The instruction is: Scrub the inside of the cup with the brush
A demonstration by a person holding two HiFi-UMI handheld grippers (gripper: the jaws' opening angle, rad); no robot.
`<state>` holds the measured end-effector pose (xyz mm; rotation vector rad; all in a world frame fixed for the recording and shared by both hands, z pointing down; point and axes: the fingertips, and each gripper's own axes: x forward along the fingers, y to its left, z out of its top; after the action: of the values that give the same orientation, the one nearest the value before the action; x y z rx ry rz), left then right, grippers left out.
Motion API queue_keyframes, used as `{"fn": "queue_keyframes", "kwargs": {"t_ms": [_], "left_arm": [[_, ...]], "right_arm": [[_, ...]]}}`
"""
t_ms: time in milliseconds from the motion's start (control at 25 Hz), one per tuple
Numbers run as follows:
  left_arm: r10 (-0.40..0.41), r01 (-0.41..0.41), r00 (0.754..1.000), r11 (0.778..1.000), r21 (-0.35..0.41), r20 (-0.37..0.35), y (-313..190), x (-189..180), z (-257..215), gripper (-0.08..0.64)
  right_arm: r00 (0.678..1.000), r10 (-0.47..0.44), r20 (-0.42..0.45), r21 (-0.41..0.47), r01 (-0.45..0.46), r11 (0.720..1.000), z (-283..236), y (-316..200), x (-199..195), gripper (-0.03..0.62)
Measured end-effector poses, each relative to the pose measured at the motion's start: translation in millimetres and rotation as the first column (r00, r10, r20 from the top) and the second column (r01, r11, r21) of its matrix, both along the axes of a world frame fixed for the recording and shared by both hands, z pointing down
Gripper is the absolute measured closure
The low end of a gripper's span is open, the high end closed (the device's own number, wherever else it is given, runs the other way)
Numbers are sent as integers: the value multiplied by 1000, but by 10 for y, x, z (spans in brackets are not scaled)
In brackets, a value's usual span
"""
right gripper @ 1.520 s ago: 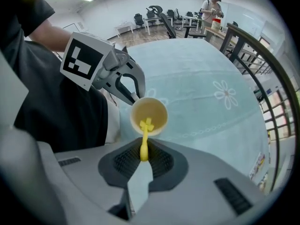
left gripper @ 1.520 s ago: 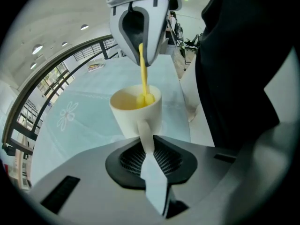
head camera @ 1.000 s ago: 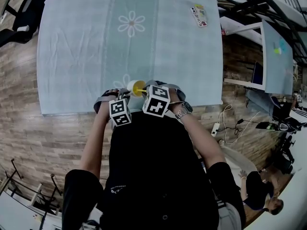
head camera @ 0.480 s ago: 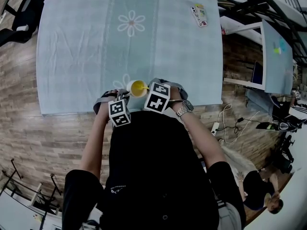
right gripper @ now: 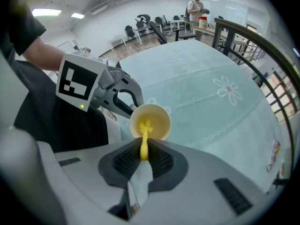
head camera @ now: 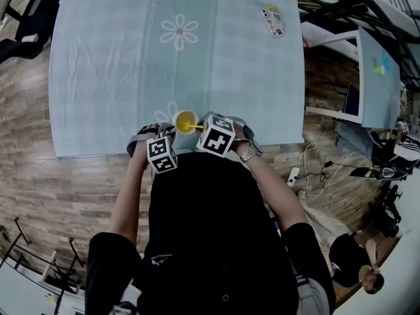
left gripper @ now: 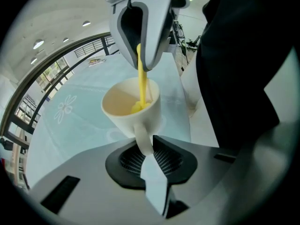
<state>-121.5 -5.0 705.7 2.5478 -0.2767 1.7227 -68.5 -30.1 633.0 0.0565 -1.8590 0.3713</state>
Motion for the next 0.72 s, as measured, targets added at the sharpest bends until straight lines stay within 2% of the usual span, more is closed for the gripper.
{"fn": "queue_keyframes", "kwargs": {"t_ms": [120, 280, 480, 600, 720], "left_arm": [[-34, 34, 999, 999, -8, -23, -5, 0, -4, 506], [-97, 96, 994, 995, -22, -54, 10, -16, 44, 506], [-169, 172, 983, 984, 40, -67, -70, -56, 72, 505], [-215, 220, 974, 973, 71, -75, -145, -69, 100, 505], [-228, 235, 970, 968, 88, -85, -200, -42, 105, 505]], "right_arm": [[998, 52, 35, -2, -52, 999, -47, -9, -19, 554], [993, 95, 71, 53, -99, 994, -126, -96, -2, 554], [980, 154, 124, 92, -166, 982, -367, -172, 94, 554], [960, 217, 179, 116, -239, 964, -549, -218, 195, 554], [932, 283, 226, 151, -321, 935, -702, -301, 321, 554]]}}
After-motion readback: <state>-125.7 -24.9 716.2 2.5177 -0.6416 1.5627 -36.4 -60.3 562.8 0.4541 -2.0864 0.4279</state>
